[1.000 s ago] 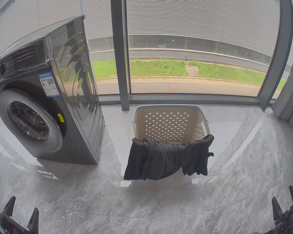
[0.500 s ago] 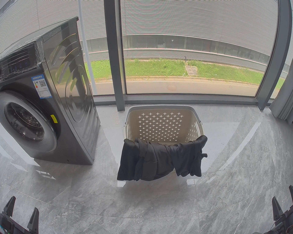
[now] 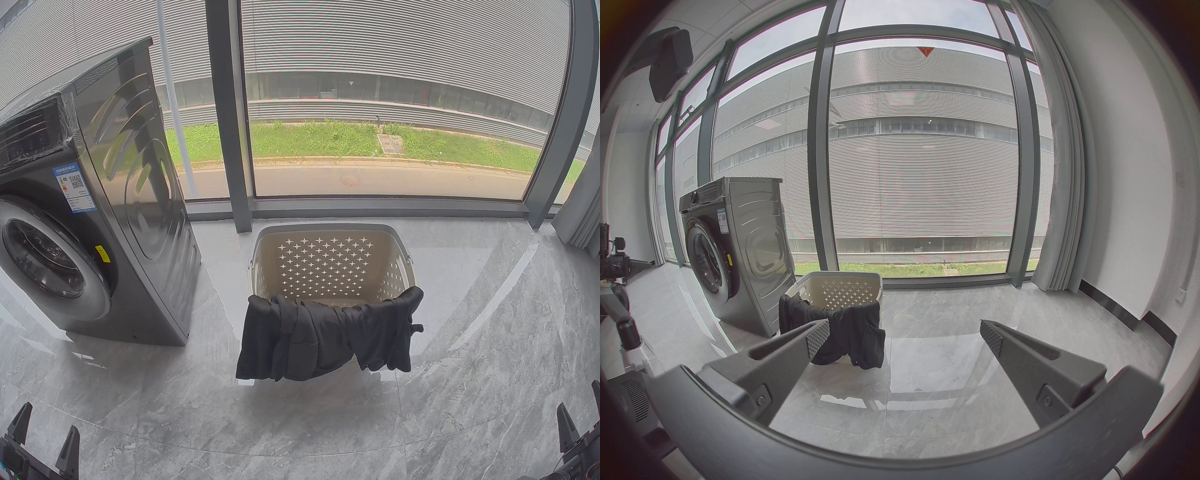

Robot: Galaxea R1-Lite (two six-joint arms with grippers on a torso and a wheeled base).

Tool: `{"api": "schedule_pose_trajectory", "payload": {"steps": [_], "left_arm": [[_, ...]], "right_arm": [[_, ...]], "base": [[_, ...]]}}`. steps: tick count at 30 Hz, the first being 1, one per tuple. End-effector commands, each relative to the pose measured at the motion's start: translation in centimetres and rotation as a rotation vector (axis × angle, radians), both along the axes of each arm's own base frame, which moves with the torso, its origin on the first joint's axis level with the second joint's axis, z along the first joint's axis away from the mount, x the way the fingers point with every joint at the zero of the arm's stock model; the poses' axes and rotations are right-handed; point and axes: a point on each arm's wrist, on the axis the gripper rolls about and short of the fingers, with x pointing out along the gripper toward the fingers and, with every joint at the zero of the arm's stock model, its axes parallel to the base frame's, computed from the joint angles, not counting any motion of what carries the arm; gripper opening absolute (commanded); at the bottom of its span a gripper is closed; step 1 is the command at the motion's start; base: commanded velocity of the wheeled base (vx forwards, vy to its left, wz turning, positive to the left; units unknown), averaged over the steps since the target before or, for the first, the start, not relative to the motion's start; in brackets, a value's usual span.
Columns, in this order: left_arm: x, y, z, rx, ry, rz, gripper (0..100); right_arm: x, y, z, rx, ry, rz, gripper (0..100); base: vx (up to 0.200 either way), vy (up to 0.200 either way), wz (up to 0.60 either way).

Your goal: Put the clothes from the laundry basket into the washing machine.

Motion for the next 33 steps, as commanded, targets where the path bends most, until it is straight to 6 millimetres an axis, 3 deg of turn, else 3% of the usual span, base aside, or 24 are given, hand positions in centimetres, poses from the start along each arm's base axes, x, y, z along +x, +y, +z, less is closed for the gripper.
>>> {"api": "schedule_pose_trajectory", "payload": {"steps": [1,8,17,33], "left_arm": [[0.0,0.0,-0.52,-0.001,0.001,0.0,100],[0.0,0.0,-0.52,-0.001,0.001,0.0,100],[0.0,0.0,-0.52,0.001,0.001,0.0,100],[0.0,0.0,-0.52,0.002,0.001,0.0,100]], "right_arm": [[0.01,0.0,-0.52,0.0,0.001,0.0,100],[0.01,0.0,-0.52,0.0,0.001,0.0,100],[0.01,0.0,-0.52,0.0,0.001,0.0,100],[0.01,0.0,-0.52,0.0,0.001,0.0,100]], "base": [[0.0,0.0,0.0],[0.0,0.0,0.0],[0.0,-0.2,0.0],[0.0,0.0,0.0]]}}
